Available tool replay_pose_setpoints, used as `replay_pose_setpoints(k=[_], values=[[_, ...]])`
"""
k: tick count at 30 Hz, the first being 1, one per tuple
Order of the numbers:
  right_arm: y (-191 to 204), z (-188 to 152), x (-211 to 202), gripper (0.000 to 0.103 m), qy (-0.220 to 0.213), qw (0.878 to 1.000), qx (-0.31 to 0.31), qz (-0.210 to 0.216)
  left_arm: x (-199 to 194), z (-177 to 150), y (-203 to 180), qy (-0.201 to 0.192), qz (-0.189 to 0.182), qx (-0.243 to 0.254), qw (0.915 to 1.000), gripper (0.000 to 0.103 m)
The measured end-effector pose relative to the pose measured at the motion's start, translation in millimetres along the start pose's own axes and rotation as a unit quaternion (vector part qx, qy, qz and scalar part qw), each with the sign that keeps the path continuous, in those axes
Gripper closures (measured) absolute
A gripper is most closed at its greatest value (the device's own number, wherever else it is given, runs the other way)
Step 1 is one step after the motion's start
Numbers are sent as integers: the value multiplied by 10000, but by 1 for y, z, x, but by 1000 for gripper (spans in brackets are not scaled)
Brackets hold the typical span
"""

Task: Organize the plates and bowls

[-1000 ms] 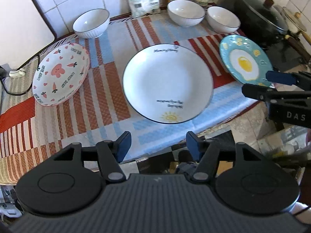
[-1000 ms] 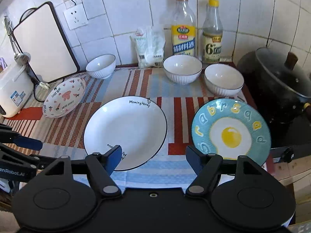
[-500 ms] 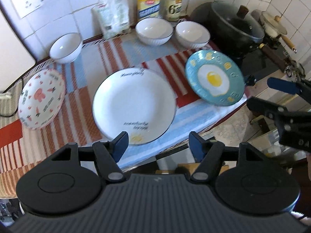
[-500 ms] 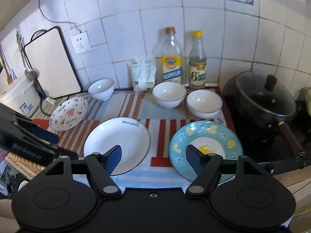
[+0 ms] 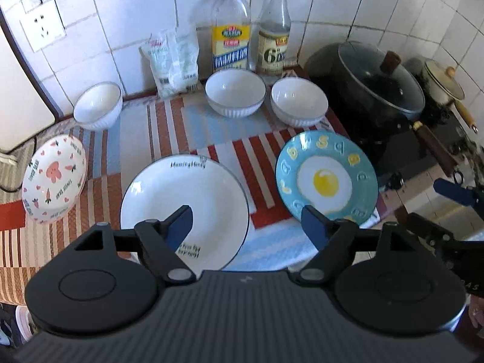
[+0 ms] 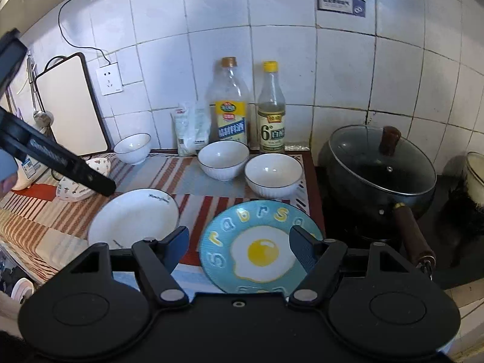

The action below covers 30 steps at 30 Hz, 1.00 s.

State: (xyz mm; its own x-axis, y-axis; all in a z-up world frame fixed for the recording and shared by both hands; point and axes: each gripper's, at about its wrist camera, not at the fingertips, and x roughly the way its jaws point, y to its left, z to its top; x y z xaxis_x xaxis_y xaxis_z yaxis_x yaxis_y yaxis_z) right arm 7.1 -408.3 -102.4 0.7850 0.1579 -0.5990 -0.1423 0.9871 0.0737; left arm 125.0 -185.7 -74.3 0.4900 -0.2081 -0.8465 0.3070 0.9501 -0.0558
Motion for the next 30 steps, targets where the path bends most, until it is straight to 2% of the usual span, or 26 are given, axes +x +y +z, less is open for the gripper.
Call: replay_pose_setpoints(k=[2,5,9,12,18,21,23,27,28,30], values=[[-11,-7,2,26,-148,9999,-64,-5,4,-1,-10,-175,103,75,9998,18],[-26,-13,12,26,-157,9998,-119,15,14,0,-25,-281,159,131,9994,17],[-43,-17,31,26,211,9998,-29,41,30,6,-42,-150,143,157,9997,17],[-54,-19,38,26,284,9993,119,224,42,11,-55,-149,135,253,9995,17],[-71,-31,65,26,555,9981,105,245,78,12,-73,-189,-50,225,9996,20],[-79,-39,85,26,725,9973,95,34,102,5,-75,-40,-174,236,9996,24],[-80,-45,95,26,659,9978,-19,-108,120,-2,-74,99,-197,89,9997,25],[-87,-53,116,26,769,9968,190,-56,148,-15,-71,353,190,-222,9989,26],[-89,-54,121,26,813,9963,267,-14,156,-17,-68,476,177,-359,9981,26],[-92,-56,129,26,854,9957,359,47,167,-21,-66,468,160,-433,9978,26]])
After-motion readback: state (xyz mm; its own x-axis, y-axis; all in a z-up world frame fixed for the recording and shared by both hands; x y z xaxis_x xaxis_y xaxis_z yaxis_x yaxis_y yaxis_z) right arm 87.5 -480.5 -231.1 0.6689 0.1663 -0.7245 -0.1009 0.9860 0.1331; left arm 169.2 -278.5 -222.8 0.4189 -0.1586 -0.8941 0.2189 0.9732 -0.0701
